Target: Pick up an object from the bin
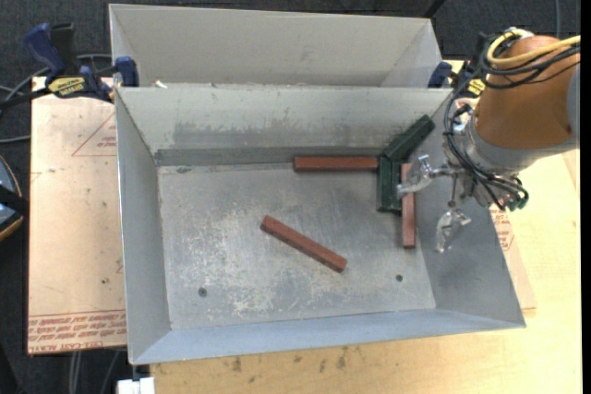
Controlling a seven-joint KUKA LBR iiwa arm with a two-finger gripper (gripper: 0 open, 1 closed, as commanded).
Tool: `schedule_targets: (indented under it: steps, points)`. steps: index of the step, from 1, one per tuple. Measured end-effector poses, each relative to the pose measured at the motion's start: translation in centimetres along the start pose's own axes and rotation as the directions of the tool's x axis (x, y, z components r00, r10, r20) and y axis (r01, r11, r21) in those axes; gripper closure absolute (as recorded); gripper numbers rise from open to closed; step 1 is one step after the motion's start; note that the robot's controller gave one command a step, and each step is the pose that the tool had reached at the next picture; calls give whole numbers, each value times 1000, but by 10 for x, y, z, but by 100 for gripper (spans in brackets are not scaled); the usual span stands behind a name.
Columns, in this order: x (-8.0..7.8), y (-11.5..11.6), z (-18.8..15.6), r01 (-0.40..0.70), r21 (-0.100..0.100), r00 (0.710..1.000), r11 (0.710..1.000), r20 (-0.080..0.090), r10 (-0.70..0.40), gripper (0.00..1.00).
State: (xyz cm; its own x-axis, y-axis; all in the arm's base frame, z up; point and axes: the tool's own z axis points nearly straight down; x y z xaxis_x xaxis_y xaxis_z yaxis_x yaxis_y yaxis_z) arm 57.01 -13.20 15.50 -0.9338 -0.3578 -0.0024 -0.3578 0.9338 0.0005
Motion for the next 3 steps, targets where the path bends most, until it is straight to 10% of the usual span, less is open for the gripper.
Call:
schedule_targets:
  steps: [2,3]
  points:
    - [-20,-17,72,232,1,973,973,4,-232,0]
    - [-37,-25,74,380,11,925,925,12,-380,100]
